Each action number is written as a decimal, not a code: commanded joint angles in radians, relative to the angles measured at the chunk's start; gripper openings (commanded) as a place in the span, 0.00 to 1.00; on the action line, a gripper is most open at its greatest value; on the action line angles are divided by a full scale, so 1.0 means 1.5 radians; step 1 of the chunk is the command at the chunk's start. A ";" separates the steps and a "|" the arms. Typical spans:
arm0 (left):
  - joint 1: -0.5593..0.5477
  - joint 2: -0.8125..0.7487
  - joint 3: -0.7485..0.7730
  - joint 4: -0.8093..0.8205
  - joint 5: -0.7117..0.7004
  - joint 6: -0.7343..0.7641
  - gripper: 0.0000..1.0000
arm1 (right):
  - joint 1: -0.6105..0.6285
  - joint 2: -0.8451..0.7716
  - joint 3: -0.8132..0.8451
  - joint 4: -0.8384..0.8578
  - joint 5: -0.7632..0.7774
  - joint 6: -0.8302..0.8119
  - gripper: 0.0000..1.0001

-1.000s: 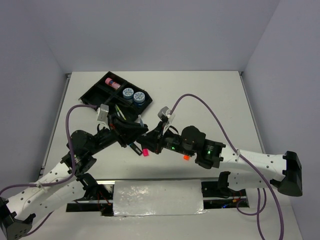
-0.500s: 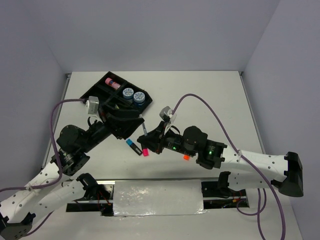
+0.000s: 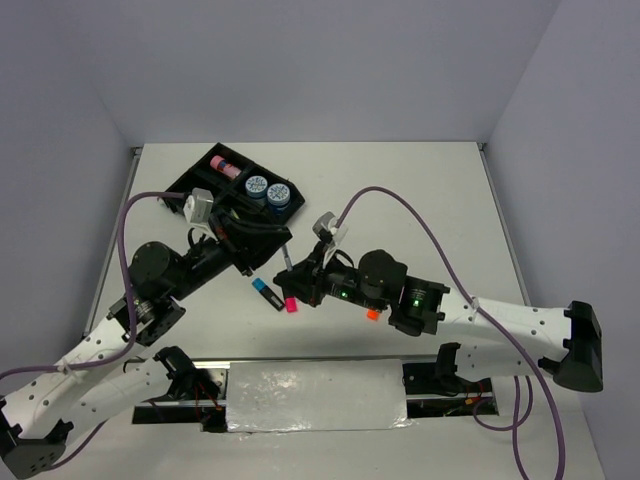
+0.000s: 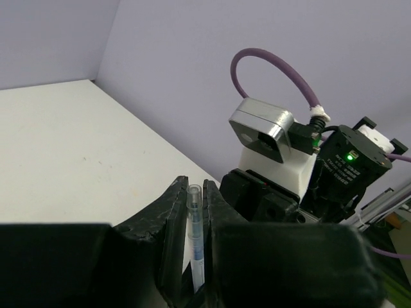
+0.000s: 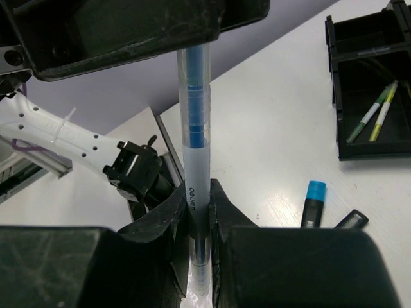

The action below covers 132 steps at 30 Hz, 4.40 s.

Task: Sort the stationery into containers
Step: Close the pen cap on the pen, then place the pen in the storage box, then pick up the pen from the center of the board.

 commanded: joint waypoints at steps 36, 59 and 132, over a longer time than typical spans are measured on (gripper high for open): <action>-0.008 -0.027 -0.020 -0.145 -0.126 0.012 0.33 | -0.048 0.113 0.281 -0.098 -0.138 -0.066 0.00; 0.209 0.345 0.085 -0.170 -0.540 -0.088 0.01 | -0.208 -0.202 -0.050 -0.303 0.125 0.064 1.00; -0.056 0.585 0.050 -0.570 -0.458 -0.508 0.66 | -0.230 -0.262 -0.200 -0.479 0.183 0.283 0.93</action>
